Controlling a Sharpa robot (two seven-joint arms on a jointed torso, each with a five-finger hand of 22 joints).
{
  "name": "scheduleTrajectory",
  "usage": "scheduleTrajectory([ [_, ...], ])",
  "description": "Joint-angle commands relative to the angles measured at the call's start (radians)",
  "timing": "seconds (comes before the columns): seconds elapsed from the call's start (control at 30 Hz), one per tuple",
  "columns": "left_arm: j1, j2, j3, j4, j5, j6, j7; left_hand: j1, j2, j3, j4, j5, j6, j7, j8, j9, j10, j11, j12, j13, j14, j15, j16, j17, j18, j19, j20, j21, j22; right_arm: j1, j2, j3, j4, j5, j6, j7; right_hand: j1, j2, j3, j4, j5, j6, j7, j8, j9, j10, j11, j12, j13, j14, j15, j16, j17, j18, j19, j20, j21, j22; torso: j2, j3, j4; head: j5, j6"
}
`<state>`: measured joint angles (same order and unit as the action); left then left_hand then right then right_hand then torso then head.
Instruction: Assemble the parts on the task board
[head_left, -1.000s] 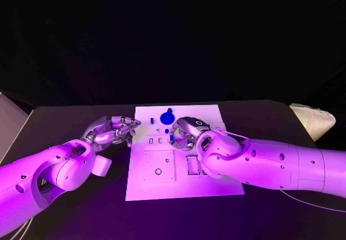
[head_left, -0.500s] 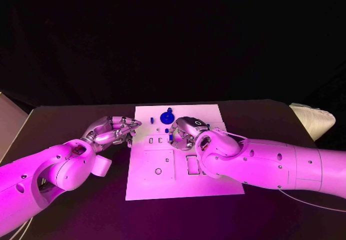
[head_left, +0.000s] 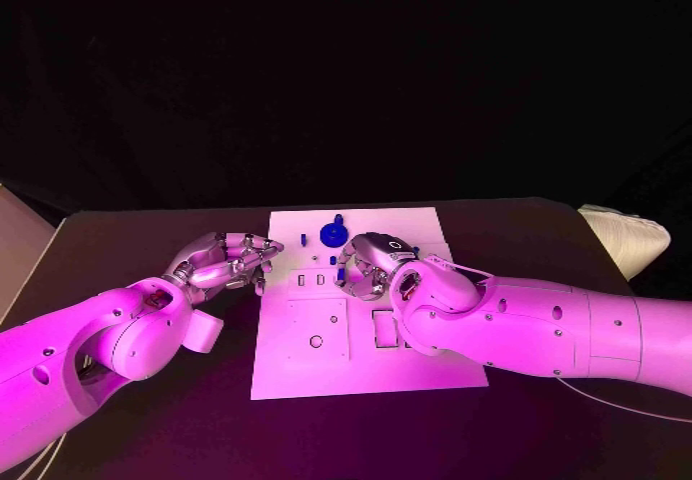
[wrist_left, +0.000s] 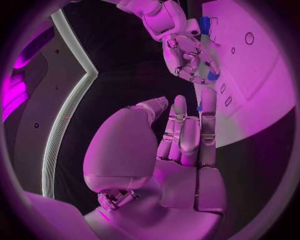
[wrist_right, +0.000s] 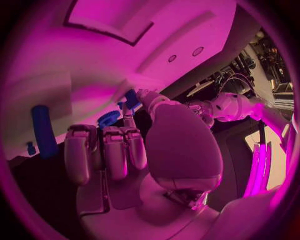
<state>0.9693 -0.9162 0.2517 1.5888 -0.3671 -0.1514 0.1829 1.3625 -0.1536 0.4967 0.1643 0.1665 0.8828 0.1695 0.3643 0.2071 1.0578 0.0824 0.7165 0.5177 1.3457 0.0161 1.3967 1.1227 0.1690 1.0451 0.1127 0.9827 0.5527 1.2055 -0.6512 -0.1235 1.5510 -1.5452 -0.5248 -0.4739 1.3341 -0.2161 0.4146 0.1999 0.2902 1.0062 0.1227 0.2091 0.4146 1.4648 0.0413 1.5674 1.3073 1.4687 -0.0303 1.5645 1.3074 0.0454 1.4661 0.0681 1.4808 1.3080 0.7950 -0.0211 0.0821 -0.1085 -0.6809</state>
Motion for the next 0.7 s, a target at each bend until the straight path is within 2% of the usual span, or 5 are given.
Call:
scheduleTrajectory([
  [0.03,0.0,0.002,0.001,0.001,-0.007,0.025,-0.001,0.0,-0.008,0.0,0.006,-0.003,0.0,0.0,0.005,0.001,-0.01,0.0,0.006,0.001,0.006,0.0,0.006,0.001,0.015,-0.009,0.001,0.003,0.001,-0.003,0.0,-0.002,-0.003,-0.009,0.01,0.005,-0.003,-0.012,-0.008,-0.001,-0.004,-0.011,0.004,-0.003,-0.004,0.106,0.003,0.003,0.263,0.102,0.0,0.006,0.263,-0.018,0.068,0.0,-0.005,0.161,0.0,0.0002,0.0,0.0,0.0],
  [0.33,0.0,0.002,0.001,0.001,-0.008,0.031,-0.004,0.0,-0.008,0.0,0.006,-0.003,-0.003,0.0,0.006,0.002,-0.012,0.0,0.008,0.002,0.006,0.0,0.007,0.001,0.015,-0.01,0.001,0.005,0.002,-0.003,0.0,-0.002,-0.004,-0.004,-0.002,0.019,-0.007,-0.028,-0.024,0.003,-0.006,-0.06,0.022,-0.026,-0.016,0.088,0.019,-0.016,0.248,0.102,0.014,0.006,0.263,-0.018,0.067,0.011,-0.009,0.159,-0.001,0.0002,0.0,0.0,0.0],
  [0.7,0.0,0.002,0.001,0.001,-0.015,0.039,-0.008,0.0,-0.008,0.0,0.006,-0.003,-0.003,0.0,0.006,0.002,-0.012,0.0,0.008,0.002,0.006,0.0,0.007,0.001,0.015,-0.01,0.001,0.005,0.002,-0.003,-0.002,-0.002,-0.002,-0.002,-0.034,0.029,-0.009,-0.037,-0.041,0.006,-0.01,-0.078,0.028,-0.035,-0.021,0.075,0.025,-0.029,0.236,0.102,0.02,0.006,0.263,-0.018,0.067,0.017,-0.008,0.16,0.0,0.0005,0.0004,-0.001,0.001],
])
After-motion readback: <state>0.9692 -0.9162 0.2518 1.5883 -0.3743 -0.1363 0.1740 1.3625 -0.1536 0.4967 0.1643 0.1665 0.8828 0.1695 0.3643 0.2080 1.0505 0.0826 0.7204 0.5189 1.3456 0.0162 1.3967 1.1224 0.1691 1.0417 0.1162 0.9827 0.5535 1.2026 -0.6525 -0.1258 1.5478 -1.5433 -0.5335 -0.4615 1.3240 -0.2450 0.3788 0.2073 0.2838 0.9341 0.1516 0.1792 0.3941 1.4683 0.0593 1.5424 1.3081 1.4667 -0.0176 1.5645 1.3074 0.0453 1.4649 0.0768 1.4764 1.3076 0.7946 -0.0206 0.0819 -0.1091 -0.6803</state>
